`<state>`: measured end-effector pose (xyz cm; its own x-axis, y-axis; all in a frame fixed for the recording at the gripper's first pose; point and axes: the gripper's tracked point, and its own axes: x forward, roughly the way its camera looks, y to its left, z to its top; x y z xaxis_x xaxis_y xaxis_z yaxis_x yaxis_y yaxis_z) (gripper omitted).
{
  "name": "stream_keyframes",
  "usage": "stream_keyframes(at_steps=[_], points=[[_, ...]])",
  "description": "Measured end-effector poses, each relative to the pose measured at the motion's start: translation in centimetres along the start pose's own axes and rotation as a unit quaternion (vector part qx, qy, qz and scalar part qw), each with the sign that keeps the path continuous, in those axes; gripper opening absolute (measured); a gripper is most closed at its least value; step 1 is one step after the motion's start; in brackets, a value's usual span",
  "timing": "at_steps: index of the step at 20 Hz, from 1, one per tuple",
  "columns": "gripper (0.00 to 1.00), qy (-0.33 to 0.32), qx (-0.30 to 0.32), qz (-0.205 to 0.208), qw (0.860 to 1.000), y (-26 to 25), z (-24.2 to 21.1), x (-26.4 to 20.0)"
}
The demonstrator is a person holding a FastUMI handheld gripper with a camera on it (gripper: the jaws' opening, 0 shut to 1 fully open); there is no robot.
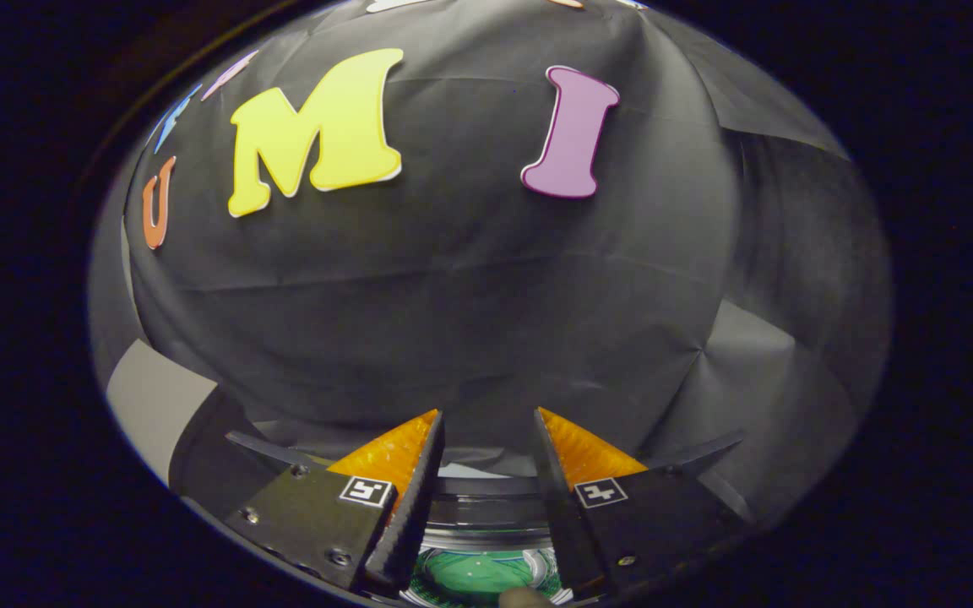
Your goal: Put the clothes into the washing machine and then close the washing machine lid.
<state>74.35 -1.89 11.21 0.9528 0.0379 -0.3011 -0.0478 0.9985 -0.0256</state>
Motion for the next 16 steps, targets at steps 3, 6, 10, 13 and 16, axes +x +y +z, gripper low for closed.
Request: stream_keyframes(at_steps=[3, 6, 10, 13, 16], points=[[0.76, -0.004, -0.001, -0.007, 1.000, -0.2, 0.0, 0.6], [0.76, -0.009, 0.006, -0.004, 1.000, -0.3, -0.1, 0.4], [0.76, -0.021, 0.004, -0.009, 1.000, -0.1, -0.2, 0.1], [0.76, -0.027, 0.006, -0.013, 1.000, -0.2, -0.1, -0.1], [0.76, -0.038, 0.009, -0.012, 0.999, -0.2, -0.2, -0.4]])
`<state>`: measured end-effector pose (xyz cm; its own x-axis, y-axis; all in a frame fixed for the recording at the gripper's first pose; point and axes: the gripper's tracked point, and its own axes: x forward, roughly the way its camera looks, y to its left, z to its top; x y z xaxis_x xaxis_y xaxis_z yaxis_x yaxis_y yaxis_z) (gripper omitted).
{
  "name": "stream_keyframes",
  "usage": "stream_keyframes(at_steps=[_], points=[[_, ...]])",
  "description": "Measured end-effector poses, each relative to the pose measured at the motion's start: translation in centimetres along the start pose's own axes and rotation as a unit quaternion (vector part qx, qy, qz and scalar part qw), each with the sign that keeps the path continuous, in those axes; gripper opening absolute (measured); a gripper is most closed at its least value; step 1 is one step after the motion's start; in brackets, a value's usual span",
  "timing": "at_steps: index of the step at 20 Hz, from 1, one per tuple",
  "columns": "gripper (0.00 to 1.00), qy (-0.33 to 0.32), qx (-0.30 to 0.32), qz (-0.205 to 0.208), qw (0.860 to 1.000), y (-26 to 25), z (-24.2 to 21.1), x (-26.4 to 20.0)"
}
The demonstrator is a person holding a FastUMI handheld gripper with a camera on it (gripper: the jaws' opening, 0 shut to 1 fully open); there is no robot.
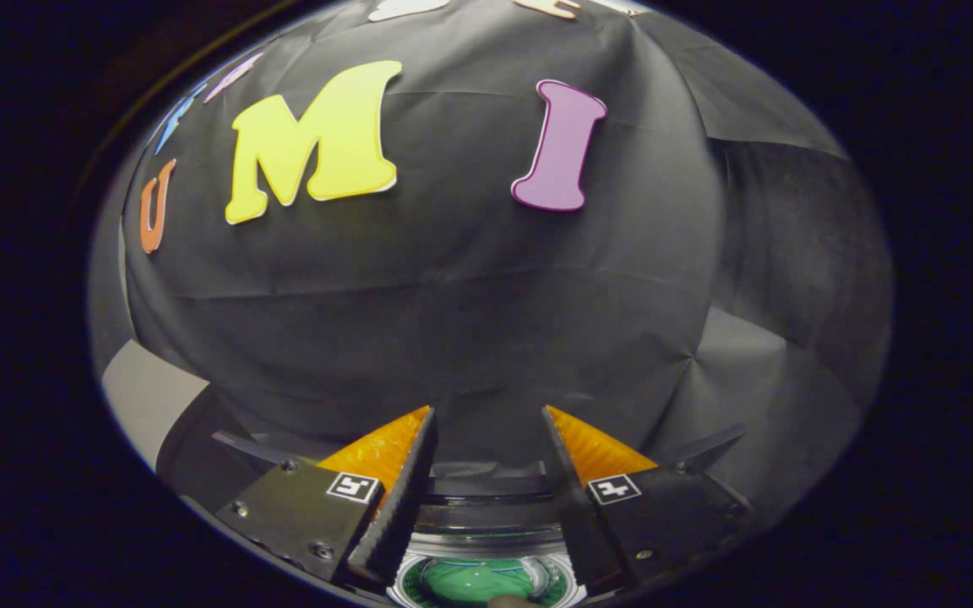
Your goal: Put the clothes into the washing machine and then close the washing machine lid.
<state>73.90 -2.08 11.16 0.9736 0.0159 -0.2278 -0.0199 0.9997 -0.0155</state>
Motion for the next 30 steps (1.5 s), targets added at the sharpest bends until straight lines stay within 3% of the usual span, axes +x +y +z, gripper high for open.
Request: stream_keyframes(at_steps=[19, 30], points=[[0.76, -0.109, 0.006, -0.006, 0.994, -0.3, -2.2, -5.9], [0.77, -0.108, 0.003, -0.010, 0.994, -0.5, -6.7, -10.4]])
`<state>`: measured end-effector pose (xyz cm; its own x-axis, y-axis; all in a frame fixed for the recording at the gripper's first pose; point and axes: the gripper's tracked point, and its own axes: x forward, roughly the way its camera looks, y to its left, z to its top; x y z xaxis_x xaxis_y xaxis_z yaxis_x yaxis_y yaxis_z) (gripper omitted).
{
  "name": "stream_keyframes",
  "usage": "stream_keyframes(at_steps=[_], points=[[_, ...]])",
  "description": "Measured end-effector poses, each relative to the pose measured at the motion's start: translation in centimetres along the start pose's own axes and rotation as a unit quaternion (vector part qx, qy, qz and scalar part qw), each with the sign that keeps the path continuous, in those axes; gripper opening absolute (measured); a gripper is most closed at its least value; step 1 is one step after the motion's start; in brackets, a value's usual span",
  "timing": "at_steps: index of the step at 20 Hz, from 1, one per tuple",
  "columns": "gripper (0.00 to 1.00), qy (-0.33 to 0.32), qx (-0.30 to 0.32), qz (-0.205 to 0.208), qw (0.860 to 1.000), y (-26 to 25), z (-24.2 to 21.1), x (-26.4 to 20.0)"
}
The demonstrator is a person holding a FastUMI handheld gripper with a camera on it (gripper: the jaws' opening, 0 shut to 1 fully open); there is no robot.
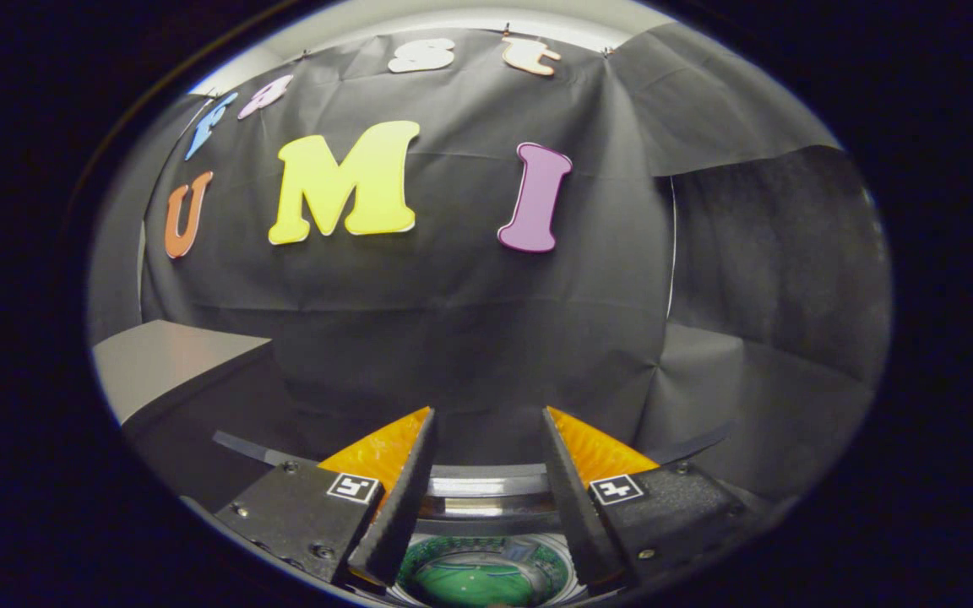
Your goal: Put the clothes into the washing machine and then close the washing machine lid.
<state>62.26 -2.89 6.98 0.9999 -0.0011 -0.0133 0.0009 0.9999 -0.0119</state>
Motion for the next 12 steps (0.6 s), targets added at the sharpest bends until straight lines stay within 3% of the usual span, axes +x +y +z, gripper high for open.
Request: stream_keyframes(at_steps=[6, 10, 12], points=[[0.77, 0.032, 0.000, 0.012, 0.999, -0.2, -2.6, -2.6], [0.94, 0.062, -0.012, 0.019, 0.998, 0.1, -4.9, -3.5], [0.94, 0.064, -0.014, 0.022, 0.998, 0.4, -4.8, -4.2]])
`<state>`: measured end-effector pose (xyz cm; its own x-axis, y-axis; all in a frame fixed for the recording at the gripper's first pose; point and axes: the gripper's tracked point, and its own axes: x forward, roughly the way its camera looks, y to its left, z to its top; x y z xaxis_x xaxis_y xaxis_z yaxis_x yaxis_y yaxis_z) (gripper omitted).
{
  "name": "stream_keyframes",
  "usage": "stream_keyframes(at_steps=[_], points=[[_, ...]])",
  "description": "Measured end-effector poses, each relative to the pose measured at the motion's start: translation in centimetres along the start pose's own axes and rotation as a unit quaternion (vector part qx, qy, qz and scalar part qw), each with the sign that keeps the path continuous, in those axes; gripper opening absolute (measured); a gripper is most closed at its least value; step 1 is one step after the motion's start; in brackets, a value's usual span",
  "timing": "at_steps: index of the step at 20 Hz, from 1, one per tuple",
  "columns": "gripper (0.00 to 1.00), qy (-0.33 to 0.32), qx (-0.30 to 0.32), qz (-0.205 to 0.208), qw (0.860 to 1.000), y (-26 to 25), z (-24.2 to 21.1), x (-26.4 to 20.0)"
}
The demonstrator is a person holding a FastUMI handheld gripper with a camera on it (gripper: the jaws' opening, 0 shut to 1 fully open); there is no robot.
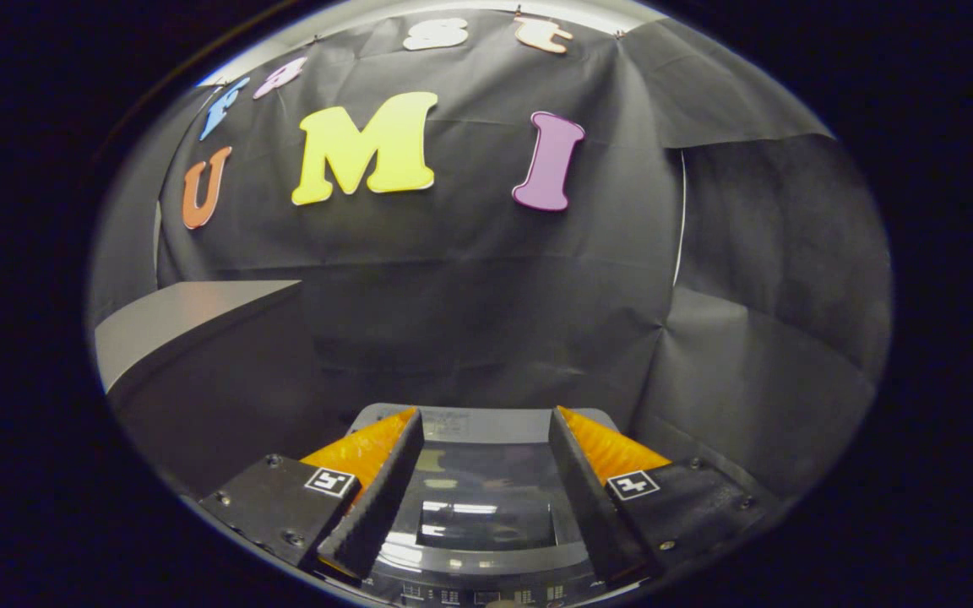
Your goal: Put the clothes into the washing machine and then close the washing machine lid.
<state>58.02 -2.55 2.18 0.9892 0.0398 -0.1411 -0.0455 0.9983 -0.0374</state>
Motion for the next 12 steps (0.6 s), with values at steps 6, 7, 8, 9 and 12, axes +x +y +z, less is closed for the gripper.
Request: stream_keyframes(at_steps=[6, 7, 8, 9, 12], points=[[0.94, -0.003, -0.013, 0.019, 1.000, 1.9, 0.0, -1.9], [0.94, -0.007, -0.015, 0.023, 1.000, 2.3, 0.2, -2.6], [0.94, -0.009, -0.017, 0.027, 0.999, 2.7, 0.3, -3.5], [0.94, -0.012, -0.017, 0.030, 0.999, 3.1, 0.5, -4.6], [0.94, -0.029, -0.015, 0.038, 0.999, 4.1, 1.4, -9.2]])
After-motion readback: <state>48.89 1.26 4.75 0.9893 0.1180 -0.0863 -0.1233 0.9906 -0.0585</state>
